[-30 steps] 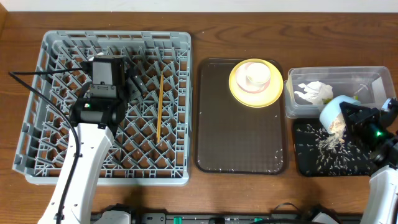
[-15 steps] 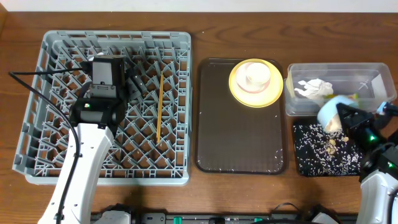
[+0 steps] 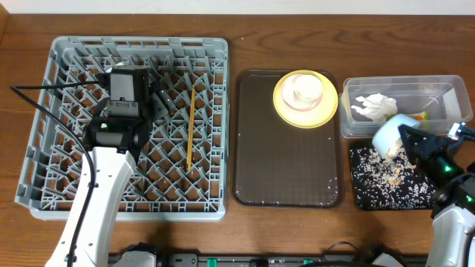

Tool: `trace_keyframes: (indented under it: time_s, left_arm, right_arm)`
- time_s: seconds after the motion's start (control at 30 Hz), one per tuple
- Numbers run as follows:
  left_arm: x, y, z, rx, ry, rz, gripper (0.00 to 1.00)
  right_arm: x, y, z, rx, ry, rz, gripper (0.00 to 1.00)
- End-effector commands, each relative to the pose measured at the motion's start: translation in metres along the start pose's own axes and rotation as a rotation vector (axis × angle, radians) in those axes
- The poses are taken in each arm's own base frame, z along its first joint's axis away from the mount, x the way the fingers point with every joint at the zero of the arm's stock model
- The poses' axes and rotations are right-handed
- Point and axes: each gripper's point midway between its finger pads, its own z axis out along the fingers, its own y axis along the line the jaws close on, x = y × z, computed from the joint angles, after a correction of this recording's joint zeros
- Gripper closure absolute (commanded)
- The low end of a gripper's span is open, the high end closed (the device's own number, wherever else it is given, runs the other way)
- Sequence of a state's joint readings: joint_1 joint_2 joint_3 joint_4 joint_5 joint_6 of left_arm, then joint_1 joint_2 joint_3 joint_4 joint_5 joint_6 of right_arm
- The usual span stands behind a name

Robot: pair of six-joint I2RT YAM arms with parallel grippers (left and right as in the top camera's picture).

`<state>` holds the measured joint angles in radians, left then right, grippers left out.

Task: Sort waste into correct bins and load items into the dishwasher rack
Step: 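Tilt the plate with the right gripper to dump rice onto black tray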

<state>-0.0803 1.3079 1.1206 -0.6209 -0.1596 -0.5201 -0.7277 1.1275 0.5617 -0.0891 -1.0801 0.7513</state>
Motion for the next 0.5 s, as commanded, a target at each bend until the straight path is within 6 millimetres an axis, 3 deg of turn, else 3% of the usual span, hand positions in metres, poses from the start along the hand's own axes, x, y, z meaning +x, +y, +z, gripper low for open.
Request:
trace_keyframes:
  time_s: [0.0, 0.07, 0.33, 0.4, 0.47]
  left_arm:
    - [-0.004, -0.001, -0.002, 0.004, -0.011, -0.003, 0.09]
    - [-0.004, -0.001, -0.002, 0.004, -0.011, -0.003, 0.09]
    - [-0.004, -0.001, -0.002, 0.004, -0.011, -0.003, 0.09]
    - [-0.004, -0.001, -0.002, 0.004, -0.011, -0.003, 0.09]
    - [-0.004, -0.001, -0.002, 0.004, -0.011, -0.003, 0.09]
  right_arm:
    - [0.006, 0.021, -0.007, -0.104, 0.061, 0.055, 0.99]
    - [0.005, 0.028, -0.008, -0.13, 0.068, 0.041, 0.99]
    - [0.001, 0.018, -0.006, -0.081, 0.03, 0.031, 0.99]
    - [0.01, 0.028, -0.008, -0.138, 0.092, 0.067, 0.99]
    - [0.008, 0.039, -0.009, -0.178, 0.099, 0.027, 0.99]
